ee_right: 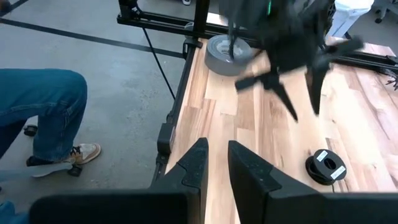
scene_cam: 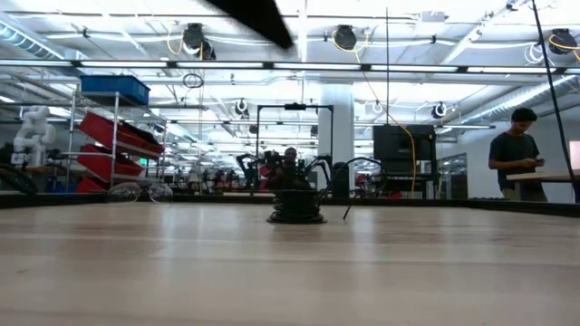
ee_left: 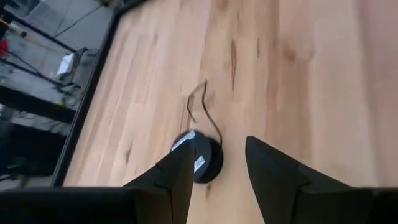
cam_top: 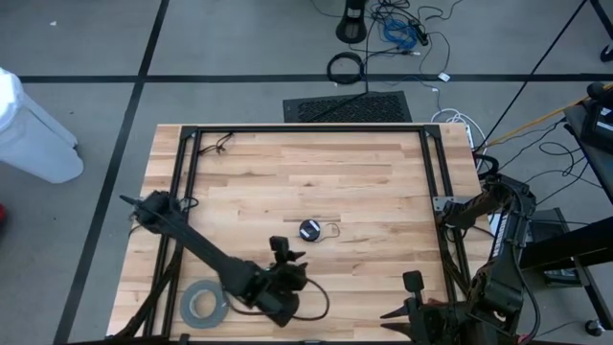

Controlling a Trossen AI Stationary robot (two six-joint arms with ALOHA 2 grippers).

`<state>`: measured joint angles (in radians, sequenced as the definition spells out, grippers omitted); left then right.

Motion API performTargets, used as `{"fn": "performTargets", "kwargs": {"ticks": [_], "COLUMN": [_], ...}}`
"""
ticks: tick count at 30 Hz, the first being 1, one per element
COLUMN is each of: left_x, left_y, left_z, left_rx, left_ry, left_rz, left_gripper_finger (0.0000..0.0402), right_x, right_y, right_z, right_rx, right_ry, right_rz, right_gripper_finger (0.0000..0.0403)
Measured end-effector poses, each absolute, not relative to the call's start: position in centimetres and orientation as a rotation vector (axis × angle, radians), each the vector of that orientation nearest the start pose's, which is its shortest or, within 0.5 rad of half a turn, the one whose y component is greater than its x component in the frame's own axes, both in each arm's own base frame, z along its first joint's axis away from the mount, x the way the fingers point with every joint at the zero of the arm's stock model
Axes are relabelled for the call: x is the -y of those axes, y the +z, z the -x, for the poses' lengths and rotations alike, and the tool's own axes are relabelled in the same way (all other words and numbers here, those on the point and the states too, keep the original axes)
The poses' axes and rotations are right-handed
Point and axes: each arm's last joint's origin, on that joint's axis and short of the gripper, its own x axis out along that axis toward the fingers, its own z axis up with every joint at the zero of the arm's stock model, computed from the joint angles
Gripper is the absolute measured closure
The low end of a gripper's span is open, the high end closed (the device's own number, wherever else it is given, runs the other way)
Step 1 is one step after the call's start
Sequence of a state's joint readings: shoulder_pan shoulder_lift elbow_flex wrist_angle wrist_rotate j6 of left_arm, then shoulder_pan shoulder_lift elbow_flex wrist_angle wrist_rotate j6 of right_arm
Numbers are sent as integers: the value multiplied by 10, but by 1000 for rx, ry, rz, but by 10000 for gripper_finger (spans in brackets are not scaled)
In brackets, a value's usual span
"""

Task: Coil cords
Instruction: Return to Home Position

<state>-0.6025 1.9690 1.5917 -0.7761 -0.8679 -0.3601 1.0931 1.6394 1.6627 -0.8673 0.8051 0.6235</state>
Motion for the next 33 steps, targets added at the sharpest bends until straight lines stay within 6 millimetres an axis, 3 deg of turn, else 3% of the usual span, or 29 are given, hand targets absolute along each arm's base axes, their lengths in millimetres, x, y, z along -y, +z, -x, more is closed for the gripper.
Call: {"fn": "performTargets", "kwargs": {"ticks": [10, 14, 17, 22, 27, 33], "left_x": [227, 233, 237, 238, 230, 210], "left_y": [309, 325, 334, 344, 359, 372], "left_z": [-312, -301, -292, -280, -276, -290], "left_rx": [-547, -506, -478, -460, -423, -377], "left_ry": [290, 228, 197, 186, 174, 180], "left_rz": [-223, -167, -142, -150, -160, -212], "left_gripper_finger": [253, 279, 320, 393, 391, 397], "right_x": [-291, -290, -288, -281, -259, -231], "right_y": [364, 362, 363, 366, 378, 394], "right_z": [-180, -184, -185, -190, -184, -167], "right_rx": [-529, -529, -512, -519, -540, -572], "right_ry": [66, 48, 26, 24, 4, -4], "right_rz": [111, 114, 122, 176, 207, 251], "right_gripper_finger": [353, 370, 396, 400, 402, 402]}}
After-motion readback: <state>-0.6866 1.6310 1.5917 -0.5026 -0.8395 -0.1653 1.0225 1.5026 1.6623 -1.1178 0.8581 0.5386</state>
